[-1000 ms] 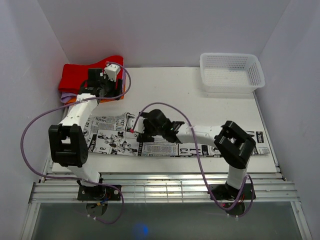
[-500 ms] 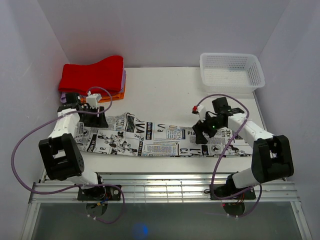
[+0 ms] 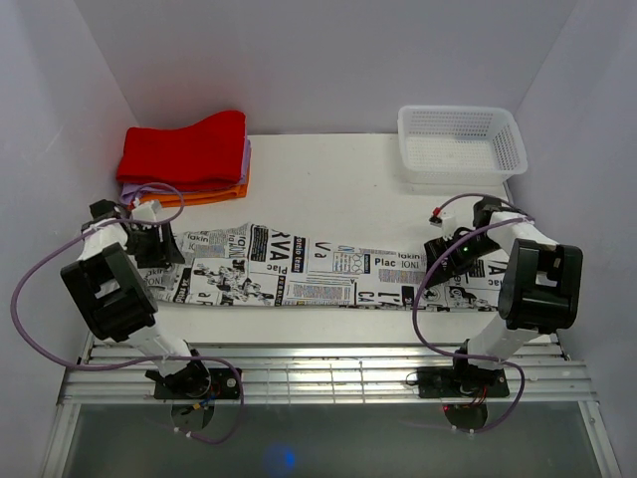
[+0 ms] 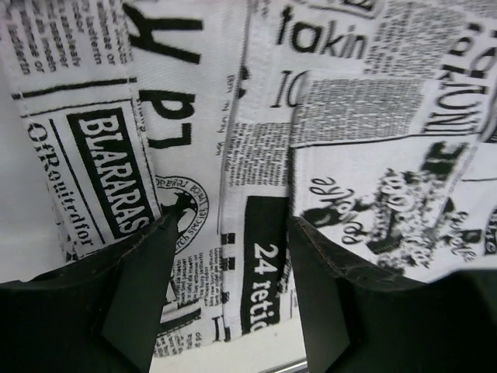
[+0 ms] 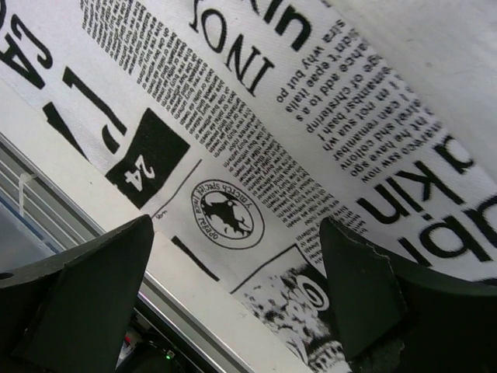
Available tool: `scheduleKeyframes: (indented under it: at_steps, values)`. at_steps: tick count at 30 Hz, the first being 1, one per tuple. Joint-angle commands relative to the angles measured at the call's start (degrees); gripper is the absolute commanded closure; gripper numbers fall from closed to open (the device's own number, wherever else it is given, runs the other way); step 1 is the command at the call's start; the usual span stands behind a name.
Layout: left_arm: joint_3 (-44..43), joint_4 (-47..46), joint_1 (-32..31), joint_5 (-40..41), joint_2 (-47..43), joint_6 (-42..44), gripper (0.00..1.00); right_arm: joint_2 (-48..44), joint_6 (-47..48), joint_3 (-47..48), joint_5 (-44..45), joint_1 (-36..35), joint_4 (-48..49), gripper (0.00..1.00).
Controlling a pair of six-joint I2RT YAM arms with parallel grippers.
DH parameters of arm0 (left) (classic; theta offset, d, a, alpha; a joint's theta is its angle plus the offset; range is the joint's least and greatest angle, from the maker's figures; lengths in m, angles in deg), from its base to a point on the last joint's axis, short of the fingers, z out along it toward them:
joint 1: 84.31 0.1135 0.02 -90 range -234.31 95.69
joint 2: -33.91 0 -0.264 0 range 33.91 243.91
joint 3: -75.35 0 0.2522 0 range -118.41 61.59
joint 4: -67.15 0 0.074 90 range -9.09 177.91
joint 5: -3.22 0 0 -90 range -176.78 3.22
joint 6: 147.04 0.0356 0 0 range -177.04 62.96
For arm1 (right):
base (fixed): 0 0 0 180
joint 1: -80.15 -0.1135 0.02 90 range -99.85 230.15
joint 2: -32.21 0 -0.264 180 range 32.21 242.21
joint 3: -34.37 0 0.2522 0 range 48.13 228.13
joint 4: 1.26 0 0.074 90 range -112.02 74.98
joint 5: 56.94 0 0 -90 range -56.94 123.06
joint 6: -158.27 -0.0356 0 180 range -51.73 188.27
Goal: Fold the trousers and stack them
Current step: Fold the trousers
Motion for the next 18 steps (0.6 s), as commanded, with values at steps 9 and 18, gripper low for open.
scheduleKeyframes:
  at_steps: [9,18]
  values:
    - [-9.2,8.1,1.7,7.8,-8.6,6.4,0.3,-4.5,10.5,9.7,4.1,11.8,-11.8,0.08]
    - [-4.2,10.4,13.3,8.3,-7.3,6.9,0.33,-5.9,16.8,9.7,10.3,18.8,-15.9,0.09]
